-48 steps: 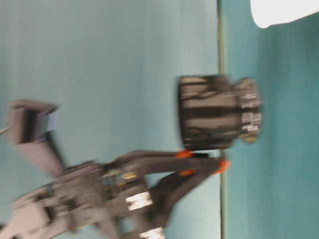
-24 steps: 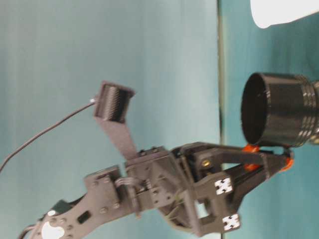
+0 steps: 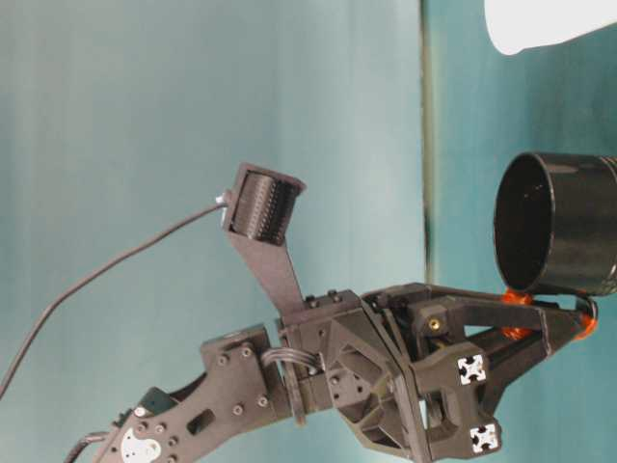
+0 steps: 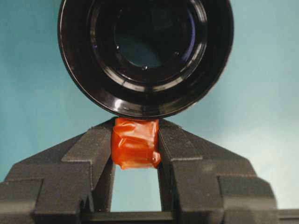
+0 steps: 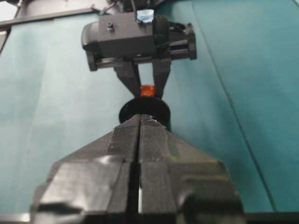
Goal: Put the paper cup into the moved red handle cup holder.
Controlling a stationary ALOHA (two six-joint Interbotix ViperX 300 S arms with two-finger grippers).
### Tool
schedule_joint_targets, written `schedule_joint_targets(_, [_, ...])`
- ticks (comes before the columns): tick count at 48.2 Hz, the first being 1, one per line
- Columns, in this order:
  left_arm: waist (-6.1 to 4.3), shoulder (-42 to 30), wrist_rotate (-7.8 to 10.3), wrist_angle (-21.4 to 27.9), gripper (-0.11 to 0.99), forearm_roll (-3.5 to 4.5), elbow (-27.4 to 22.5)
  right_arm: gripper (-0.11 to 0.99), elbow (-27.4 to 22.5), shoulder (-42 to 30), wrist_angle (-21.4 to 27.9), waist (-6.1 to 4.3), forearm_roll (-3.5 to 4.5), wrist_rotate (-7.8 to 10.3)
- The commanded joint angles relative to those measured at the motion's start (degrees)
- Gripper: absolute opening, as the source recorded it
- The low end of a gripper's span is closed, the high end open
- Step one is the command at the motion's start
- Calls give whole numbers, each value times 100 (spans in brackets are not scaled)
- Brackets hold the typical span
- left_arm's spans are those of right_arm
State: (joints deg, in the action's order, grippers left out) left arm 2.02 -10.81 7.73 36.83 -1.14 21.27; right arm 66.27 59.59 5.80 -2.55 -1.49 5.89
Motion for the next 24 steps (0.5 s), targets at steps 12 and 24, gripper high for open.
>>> schedule_joint_targets(12, [-9, 35, -9, -308, 27, -18, 0, -11, -132, -35, -26, -18, 0, 35])
schedule_joint_targets(24, [-9, 44, -62, -325, 27, -9, 62, -11, -132, -35, -26, -18, 0, 35])
